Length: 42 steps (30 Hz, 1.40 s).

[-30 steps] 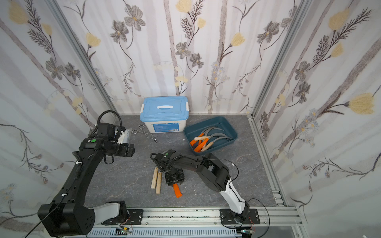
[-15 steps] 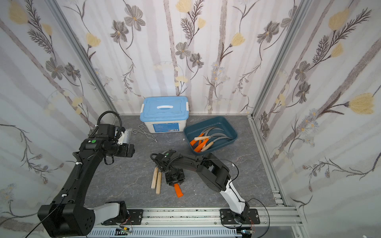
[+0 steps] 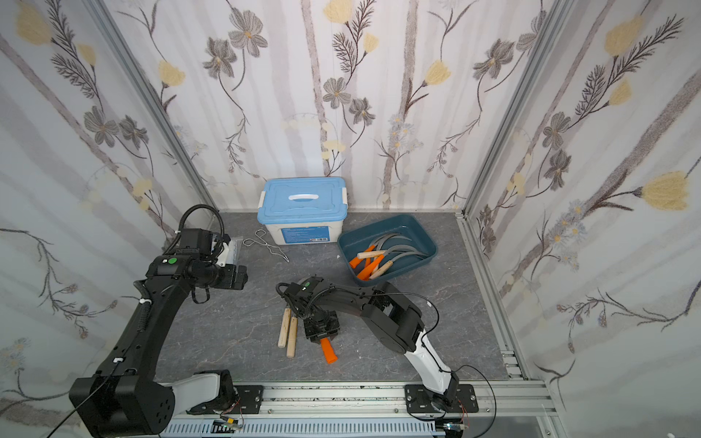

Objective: Put small sickles into storage boxes
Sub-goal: Pick up the sickle at the center of the board.

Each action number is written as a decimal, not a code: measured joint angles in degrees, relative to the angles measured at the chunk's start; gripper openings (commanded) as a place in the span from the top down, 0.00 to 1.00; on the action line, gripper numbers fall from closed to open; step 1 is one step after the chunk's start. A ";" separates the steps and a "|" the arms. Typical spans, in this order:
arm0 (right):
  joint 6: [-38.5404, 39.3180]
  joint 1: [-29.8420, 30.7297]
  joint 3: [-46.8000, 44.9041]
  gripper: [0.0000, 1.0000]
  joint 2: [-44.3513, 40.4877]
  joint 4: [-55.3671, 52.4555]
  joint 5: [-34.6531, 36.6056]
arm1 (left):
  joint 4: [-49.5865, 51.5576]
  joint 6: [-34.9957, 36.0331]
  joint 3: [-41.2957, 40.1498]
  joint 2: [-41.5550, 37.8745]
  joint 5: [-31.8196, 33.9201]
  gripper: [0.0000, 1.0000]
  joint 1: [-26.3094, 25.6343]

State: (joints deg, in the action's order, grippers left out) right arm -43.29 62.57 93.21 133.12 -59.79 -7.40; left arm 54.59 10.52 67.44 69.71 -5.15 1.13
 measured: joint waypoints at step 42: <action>1.11 0.11 -0.13 0.78 -0.83 -0.22 1.11 | -1.66 0.02 0.13 0.13 0.44 0.00 0.00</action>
State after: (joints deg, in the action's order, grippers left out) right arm -42.17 62.67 93.08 132.29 -60.01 -6.28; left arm 52.93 10.55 67.57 69.84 -4.71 1.13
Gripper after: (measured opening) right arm 0.249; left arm 0.997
